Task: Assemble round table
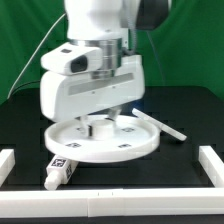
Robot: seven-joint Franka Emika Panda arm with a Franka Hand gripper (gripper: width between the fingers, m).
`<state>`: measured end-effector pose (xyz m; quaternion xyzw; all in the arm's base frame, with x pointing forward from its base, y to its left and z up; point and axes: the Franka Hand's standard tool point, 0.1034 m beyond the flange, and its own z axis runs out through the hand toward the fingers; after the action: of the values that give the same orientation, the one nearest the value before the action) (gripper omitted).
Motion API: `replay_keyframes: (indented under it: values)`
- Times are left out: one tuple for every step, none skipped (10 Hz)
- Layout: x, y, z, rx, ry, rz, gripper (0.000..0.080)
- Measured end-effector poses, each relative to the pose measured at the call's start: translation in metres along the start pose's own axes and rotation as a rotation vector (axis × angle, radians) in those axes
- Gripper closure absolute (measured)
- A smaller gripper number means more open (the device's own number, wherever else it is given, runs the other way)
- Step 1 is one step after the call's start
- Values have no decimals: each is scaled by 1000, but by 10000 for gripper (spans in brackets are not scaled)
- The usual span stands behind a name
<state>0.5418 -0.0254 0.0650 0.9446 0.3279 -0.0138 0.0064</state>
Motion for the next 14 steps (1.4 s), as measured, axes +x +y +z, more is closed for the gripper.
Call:
replay_keyframes:
  values:
    - [30,-1,0,-2,5,14,397]
    - [43,-1,2,-7,13,6,397]
    - [39,0,4,-4,8,8,397]
    - [38,0,5,-3,7,8,397]
    - [38,-1,5,-3,6,7,397]
    - [39,-3,7,-5,7,11,397]
    - [46,-11,12,-9,17,20,397]
    - [52,-19,18,-5,15,20,397]
    - [54,-23,24,-2,14,19,397]
    - [54,-25,34,-3,17,18,397]
    - [55,-26,36,-10,27,18,397]
    - [55,-27,37,-21,44,17,397]
    - [56,-27,39,-35,65,16,397]
    - [53,-29,39,-39,71,16,397]
